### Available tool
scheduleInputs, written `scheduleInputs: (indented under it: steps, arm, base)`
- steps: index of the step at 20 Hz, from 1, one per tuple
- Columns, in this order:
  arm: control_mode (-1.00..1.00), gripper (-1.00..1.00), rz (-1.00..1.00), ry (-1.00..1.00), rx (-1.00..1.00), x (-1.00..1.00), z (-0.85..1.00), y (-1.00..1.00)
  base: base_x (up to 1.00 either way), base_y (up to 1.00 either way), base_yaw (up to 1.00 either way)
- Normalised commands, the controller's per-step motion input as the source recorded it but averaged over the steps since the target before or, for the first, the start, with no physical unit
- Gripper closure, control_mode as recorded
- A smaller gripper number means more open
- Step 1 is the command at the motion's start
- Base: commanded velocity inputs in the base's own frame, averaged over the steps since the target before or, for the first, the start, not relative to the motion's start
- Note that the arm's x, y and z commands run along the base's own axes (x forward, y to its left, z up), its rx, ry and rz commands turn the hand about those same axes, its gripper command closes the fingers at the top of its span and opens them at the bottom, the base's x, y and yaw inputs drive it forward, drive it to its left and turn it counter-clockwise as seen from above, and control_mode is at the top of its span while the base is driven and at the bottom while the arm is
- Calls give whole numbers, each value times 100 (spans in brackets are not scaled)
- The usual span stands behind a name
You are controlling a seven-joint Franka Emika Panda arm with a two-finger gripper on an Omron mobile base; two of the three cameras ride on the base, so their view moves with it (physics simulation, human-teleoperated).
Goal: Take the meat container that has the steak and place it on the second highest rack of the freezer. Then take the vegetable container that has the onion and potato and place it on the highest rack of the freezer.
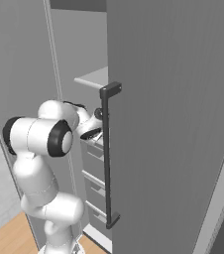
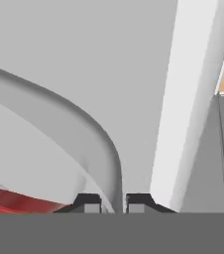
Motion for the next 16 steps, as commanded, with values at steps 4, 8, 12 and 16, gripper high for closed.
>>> scheduleInputs:
  steps: [4,8,12,16]
  arm:
    - [-100,100,0,0,-2,67,-40,-28]
    - [-100,100,0,0,-4,62,-30,-19]
    - [-100,-100,0,-5,-6,6,-14,-3]
    - [-100,-100,0,-13,-11,-77,4,27]
  base:
    - [0,0,0]
    - [0,0,0]
    - [0,0,0]
    - [0,0,0]
